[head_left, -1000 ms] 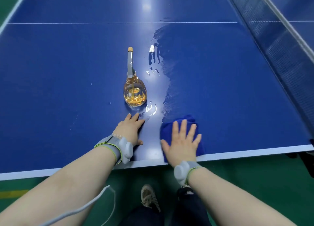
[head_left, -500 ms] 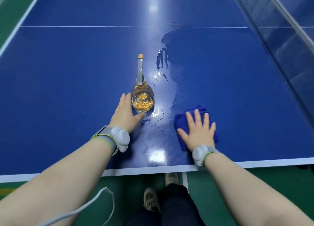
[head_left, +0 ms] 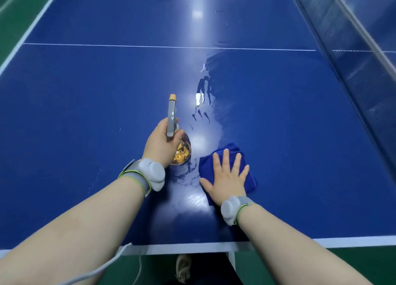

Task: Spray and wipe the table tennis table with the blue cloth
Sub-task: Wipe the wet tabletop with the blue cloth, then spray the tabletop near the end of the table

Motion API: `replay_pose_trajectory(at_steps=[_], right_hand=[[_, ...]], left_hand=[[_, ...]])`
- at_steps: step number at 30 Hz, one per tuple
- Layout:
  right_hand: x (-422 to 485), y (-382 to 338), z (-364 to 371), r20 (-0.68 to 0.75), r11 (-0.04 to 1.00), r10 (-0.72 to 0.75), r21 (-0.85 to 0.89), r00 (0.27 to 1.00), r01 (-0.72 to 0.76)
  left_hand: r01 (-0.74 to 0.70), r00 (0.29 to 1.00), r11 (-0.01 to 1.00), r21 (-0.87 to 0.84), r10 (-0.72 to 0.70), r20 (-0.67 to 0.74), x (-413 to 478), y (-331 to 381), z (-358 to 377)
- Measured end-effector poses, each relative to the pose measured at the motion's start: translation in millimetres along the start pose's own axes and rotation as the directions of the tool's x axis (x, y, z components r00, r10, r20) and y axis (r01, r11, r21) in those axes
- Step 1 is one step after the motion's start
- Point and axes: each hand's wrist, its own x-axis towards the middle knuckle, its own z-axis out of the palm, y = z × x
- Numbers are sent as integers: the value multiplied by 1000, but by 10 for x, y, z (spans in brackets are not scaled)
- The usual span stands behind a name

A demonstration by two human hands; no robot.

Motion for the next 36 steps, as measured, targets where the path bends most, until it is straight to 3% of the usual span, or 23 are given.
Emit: replay_pose_trajectory(at_steps=[4,8,11,17,20,22,27,32,36], right_hand=[[229,-247,-371,8,974,-135,186,991,131],[559,-542,-905,-127,714,-301,626,945,312],[809,-687,-1134,-196,591,-366,706,910,390],[1084,-922,-1309,-203,368,-340,870,918,329],[1122,-1046,-1332,-179,345,-287,897,941,276],[1160,-1142,-1310,-160,348,-214,909,964,229],[1330,-1278,-1384,-124,416,0,902,992,113],[1339,-1500,-1369,-121,572,59,817,991,66],[1174,-1850,-1243,-23,503,143,863,989,-52]], left_hand=[[22,999,1000,18,-23,41,169,73,-15],[10,992,998,67,-18,126,372,159,-75],[-11,968,996,92,-12,249,431,284,-122],[12,947,992,123,-51,317,600,416,-268],[172,950,985,-31,-157,271,725,290,-345],[222,942,974,-47,-202,268,793,196,-406],[163,866,982,99,-190,462,845,-28,-574],[133,779,976,172,-210,590,836,-310,-760],[90,746,970,225,-215,630,859,-527,-1095]])
